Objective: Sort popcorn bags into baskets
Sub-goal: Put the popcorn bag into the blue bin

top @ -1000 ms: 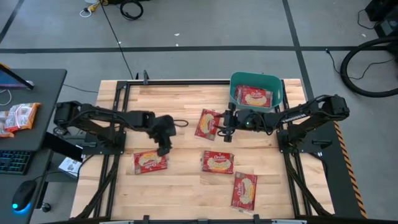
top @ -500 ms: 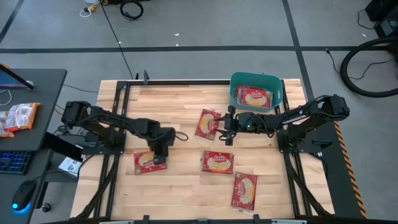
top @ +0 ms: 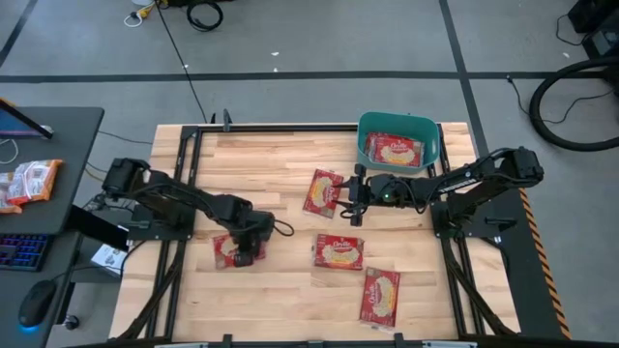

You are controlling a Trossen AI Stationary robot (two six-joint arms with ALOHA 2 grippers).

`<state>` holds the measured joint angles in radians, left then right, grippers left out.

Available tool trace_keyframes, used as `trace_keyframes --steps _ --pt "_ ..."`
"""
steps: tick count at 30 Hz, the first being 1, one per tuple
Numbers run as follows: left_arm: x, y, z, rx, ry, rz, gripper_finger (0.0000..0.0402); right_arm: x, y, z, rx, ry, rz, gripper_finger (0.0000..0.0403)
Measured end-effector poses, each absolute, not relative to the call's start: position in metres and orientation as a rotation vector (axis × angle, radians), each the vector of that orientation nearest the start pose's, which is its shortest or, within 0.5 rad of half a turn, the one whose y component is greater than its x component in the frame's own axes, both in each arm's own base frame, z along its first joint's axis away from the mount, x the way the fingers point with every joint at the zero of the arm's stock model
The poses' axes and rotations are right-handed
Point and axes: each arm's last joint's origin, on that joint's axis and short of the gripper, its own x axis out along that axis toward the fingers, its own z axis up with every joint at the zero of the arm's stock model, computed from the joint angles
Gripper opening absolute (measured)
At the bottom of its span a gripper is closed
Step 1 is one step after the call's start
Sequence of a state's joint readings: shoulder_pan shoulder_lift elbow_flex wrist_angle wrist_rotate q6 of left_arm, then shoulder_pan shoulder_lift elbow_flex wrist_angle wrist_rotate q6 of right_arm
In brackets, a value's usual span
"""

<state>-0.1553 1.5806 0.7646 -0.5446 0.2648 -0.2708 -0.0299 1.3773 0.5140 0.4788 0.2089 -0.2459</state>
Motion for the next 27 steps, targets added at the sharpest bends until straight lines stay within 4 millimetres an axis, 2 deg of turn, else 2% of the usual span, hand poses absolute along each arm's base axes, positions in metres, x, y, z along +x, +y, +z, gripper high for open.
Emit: trace_keyframes --steps 3,7,10,15,19,21,27 --pt "0.263 -0.042 0.136 -0.129 1.275 -0.115 0.0142 0.263 -0.014 0.180 -0.276 0.407 -0.188 0.0203" --pt "0.279 -0.032 0.140 0.152 1.061 0.086 0.0142 0.263 -0.014 0.180 -0.275 0.404 -0.188 0.0203" --pt "0.292 -0.030 0.152 0.274 0.944 0.180 0.0142 0.263 -0.014 0.179 -0.272 0.409 -0.188 0.0203" --pt "0.304 -0.031 0.184 0.315 1.030 0.178 0.0142 0.262 -0.014 0.177 -0.271 0.432 -0.189 0.0203" --pt "0.296 -0.030 0.195 0.308 1.194 0.197 0.0142 0.262 -0.013 0.177 -0.251 0.432 -0.192 0.0203" --pt "0.288 -0.029 0.192 0.313 1.269 0.203 0.0142 0.262 -0.012 0.177 -0.239 0.432 -0.191 0.0203" --pt "0.260 -0.023 0.162 0.394 1.422 0.273 0.0142 0.262 -0.008 0.176 -0.235 0.435 -0.175 0.0203"
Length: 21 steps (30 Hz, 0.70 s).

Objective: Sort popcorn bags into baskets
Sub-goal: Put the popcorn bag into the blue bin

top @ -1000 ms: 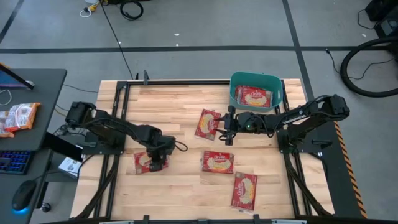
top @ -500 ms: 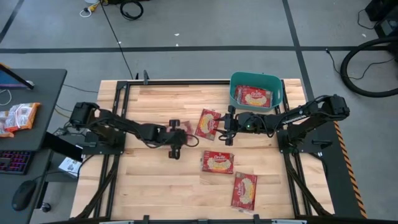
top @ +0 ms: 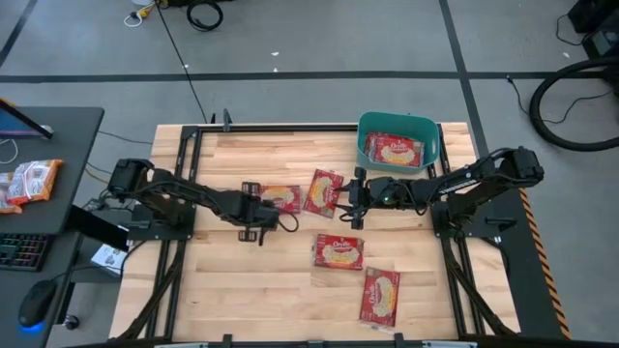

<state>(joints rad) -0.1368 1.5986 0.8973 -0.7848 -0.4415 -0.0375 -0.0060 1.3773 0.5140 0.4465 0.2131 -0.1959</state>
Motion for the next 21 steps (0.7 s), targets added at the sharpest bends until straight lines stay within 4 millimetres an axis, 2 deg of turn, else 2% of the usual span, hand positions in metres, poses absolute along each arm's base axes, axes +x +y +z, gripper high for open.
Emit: trace_keyframes --steps 4,9,16,21 --pt "0.251 -0.022 0.150 0.362 1.439 0.324 0.0142 0.262 -0.008 0.176 -0.242 0.437 -0.178 0.0203" --pt "0.250 -0.025 0.145 0.308 1.406 0.374 0.0142 0.262 -0.009 0.177 -0.244 0.437 -0.183 0.0203" --pt "0.253 -0.036 0.141 0.339 1.364 0.379 0.0142 0.262 -0.009 0.177 -0.241 0.437 -0.183 0.0203" --pt "0.255 -0.040 0.128 0.390 1.391 0.385 0.0142 0.262 -0.009 0.176 -0.234 0.439 -0.184 0.0203"
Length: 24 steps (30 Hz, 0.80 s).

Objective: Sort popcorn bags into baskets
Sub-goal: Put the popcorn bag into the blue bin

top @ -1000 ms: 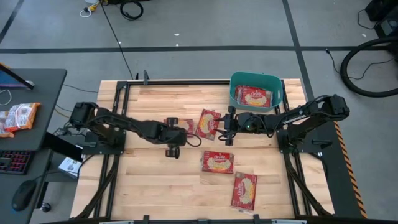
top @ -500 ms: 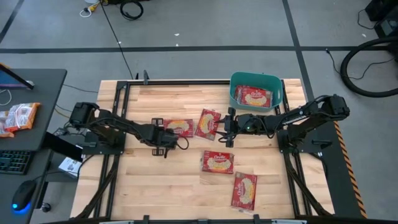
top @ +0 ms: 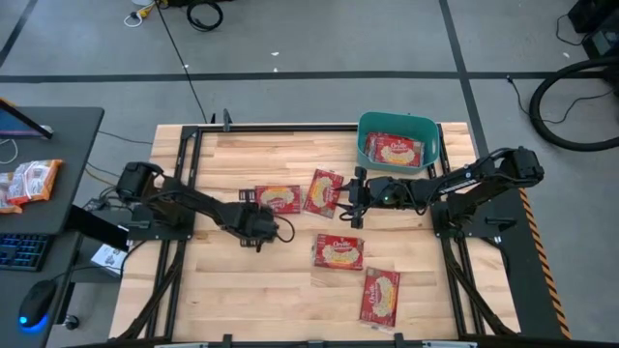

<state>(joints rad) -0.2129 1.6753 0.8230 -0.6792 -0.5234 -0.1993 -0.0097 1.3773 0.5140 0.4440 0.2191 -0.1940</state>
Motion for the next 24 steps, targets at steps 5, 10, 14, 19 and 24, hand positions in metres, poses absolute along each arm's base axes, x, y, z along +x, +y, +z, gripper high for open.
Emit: trace_keyframes --steps 5,10,14,19,24 --pt "0.2558 -0.0394 0.1190 0.451 1.416 0.425 0.0142 0.2616 -0.0088 0.1760 -0.234 0.442 -0.184 0.0203" --pt "0.2555 -0.0392 0.1193 0.481 1.404 0.449 0.0140 0.2616 -0.0088 0.1761 -0.234 0.441 -0.184 0.0203" --pt "0.2560 -0.0392 0.1193 0.478 1.400 0.449 0.0118 0.2616 -0.0088 0.1762 -0.233 0.440 -0.184 0.0203" --pt "0.2562 -0.0387 0.1193 0.476 1.399 0.451 0.0054 0.2617 -0.0088 0.1762 -0.233 0.439 -0.184 0.0203" --pt "0.2567 -0.0377 0.1208 0.471 1.416 0.441 0.0009 0.2617 -0.0087 0.1763 -0.239 0.439 -0.182 0.0203"
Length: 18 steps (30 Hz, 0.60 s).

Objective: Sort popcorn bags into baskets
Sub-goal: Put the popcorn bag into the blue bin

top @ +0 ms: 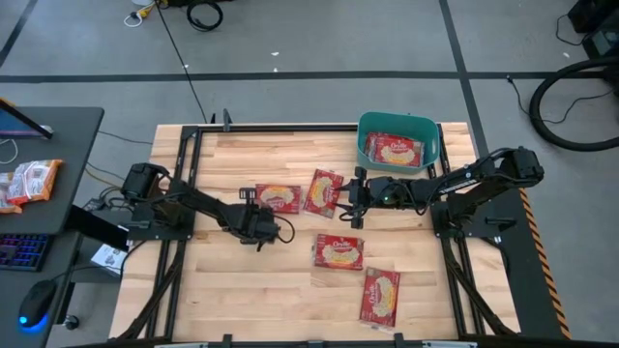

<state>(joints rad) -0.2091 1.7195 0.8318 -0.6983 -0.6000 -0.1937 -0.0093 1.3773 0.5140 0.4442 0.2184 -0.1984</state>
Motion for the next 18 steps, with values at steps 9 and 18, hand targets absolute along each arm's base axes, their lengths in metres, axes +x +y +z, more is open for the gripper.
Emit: trace_keyframes --steps 9,18 --pt "0.281 -0.029 0.162 0.458 1.485 0.343 0.0003 0.273 0.007 0.169 -0.375 0.380 -0.145 0.0198" --pt "0.302 -0.028 0.208 0.376 1.440 0.263 0.0002 0.306 0.015 0.146 -0.473 0.349 -0.151 0.0198"
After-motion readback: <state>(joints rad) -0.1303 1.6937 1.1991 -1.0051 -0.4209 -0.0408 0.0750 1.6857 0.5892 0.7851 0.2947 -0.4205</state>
